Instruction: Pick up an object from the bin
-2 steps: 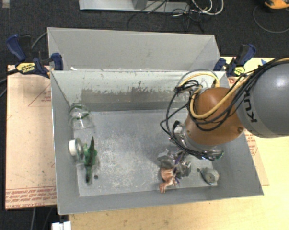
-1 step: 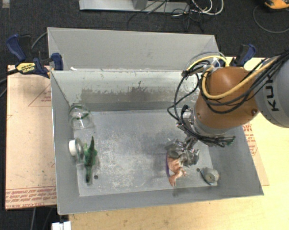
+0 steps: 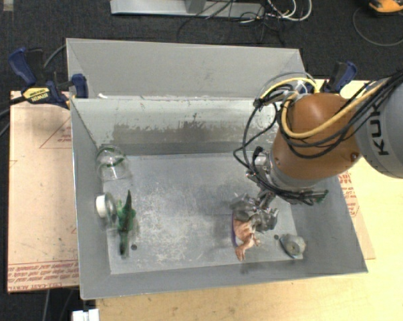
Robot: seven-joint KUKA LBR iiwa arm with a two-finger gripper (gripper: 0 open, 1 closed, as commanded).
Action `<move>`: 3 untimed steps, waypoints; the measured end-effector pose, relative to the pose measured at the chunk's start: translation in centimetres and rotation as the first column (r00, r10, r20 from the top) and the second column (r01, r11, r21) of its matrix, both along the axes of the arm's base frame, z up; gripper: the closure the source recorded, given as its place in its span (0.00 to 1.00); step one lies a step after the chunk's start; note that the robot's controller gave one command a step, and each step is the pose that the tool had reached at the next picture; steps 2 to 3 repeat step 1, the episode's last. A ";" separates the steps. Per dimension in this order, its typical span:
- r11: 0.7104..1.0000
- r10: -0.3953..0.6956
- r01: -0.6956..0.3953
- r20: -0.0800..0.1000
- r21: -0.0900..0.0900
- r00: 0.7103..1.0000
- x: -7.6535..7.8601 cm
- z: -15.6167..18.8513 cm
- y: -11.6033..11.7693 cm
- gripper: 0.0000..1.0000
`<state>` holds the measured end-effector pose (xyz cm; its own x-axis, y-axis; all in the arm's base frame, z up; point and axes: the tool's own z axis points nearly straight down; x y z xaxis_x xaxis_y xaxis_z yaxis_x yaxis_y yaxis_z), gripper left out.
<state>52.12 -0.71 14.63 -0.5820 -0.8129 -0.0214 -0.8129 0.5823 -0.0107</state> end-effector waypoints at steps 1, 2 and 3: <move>0.999 0.046 -0.046 0.008 0.002 0.999 0.6 -7.3 -1.0 1.00; 0.999 0.046 -0.046 0.008 0.002 0.999 0.6 -7.3 -1.0 1.00; 0.999 0.046 -0.046 0.008 0.002 0.999 0.6 -7.3 -1.0 1.00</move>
Offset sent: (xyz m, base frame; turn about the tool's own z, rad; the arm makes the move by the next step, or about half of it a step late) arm -0.0199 -0.0226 -0.0763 -0.0130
